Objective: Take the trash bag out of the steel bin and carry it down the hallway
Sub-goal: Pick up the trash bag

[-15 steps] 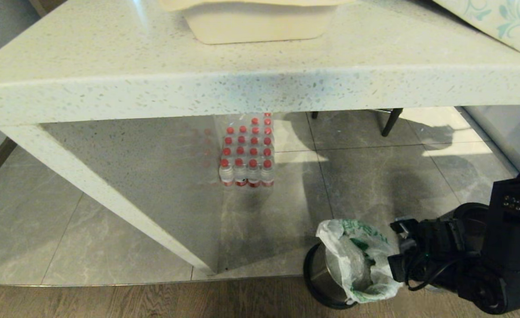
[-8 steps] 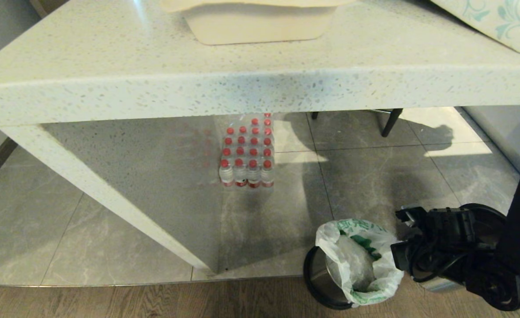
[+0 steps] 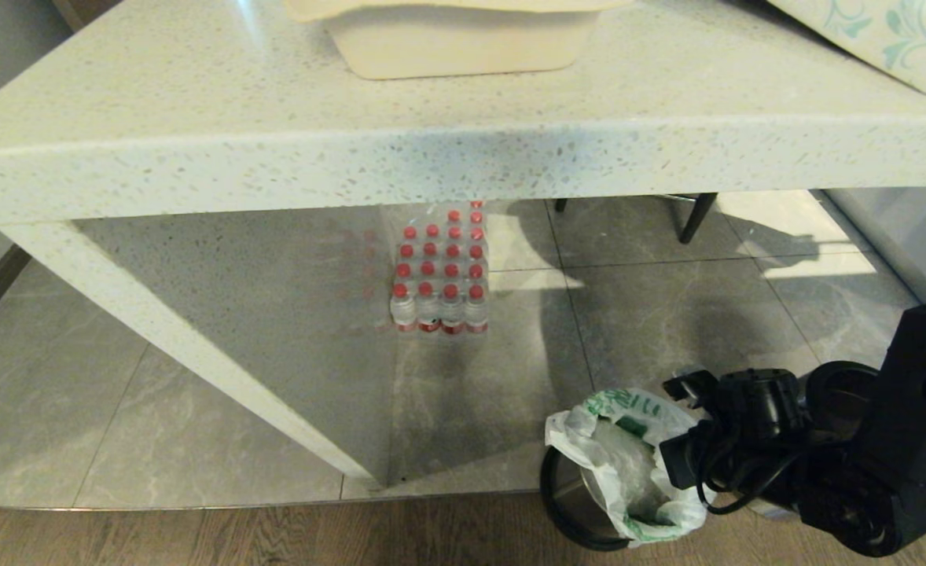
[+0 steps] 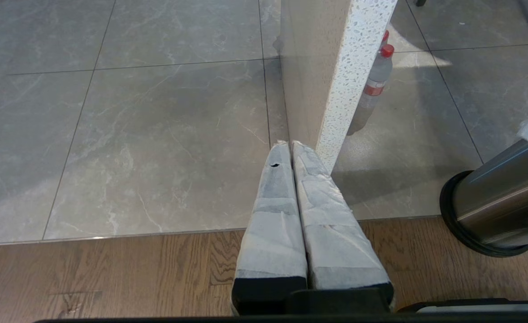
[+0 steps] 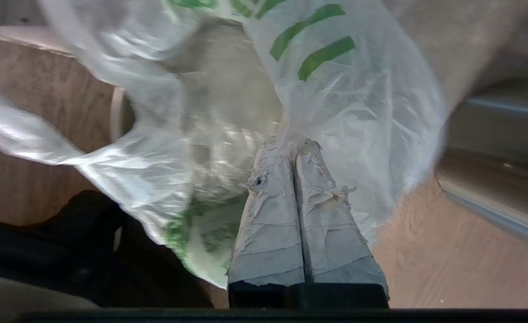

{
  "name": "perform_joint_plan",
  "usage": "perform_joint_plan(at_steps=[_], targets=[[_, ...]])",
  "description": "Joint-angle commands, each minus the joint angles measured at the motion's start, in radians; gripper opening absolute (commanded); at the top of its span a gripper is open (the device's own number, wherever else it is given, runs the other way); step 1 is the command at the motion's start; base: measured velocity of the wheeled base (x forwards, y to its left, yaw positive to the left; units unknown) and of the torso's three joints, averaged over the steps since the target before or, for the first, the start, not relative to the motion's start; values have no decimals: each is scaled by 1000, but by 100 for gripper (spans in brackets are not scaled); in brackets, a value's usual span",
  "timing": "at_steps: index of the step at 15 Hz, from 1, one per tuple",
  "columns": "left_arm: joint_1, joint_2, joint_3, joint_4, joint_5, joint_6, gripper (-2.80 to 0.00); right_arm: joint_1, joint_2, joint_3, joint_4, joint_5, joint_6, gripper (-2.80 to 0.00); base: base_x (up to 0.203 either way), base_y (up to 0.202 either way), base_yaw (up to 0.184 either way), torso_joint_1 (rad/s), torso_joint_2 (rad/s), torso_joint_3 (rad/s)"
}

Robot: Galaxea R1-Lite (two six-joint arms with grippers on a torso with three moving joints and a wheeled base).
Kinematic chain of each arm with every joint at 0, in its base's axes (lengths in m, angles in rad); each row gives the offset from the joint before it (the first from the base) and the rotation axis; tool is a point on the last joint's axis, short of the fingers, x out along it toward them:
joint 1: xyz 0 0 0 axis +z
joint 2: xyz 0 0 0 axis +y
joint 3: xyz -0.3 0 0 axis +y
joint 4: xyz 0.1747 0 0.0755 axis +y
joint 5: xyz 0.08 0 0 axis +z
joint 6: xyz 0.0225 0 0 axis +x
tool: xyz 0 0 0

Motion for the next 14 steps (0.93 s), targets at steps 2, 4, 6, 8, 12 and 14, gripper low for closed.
perform_joint_plan(at_steps=[2,4,6,8,12,14], targets=[[0,0,0,0,0,-1,-280,54,-6,-25,14,-1,59,-280,0,0,0,0,0,0],[0,0,0,0,0,-1,-280,72,-6,-40,39,0,82,-280,0,0,0,0,0,0],[0,0,0,0,0,-1,-280,90,-5,-53,48,-1,104,-280,0,0,0,0,0,0],[0,0,0,0,0,-1,-280,127,2,-55,52,-5,133,-280,0,0,0,0,0,0],[0,0,0,0,0,-1,-280,178,12,-53,76,-4,131,-280,0,0,0,0,0,0],[0,0,0,0,0,-1,-280,186,34,-49,78,-15,129,-280,0,0,0,0,0,0]])
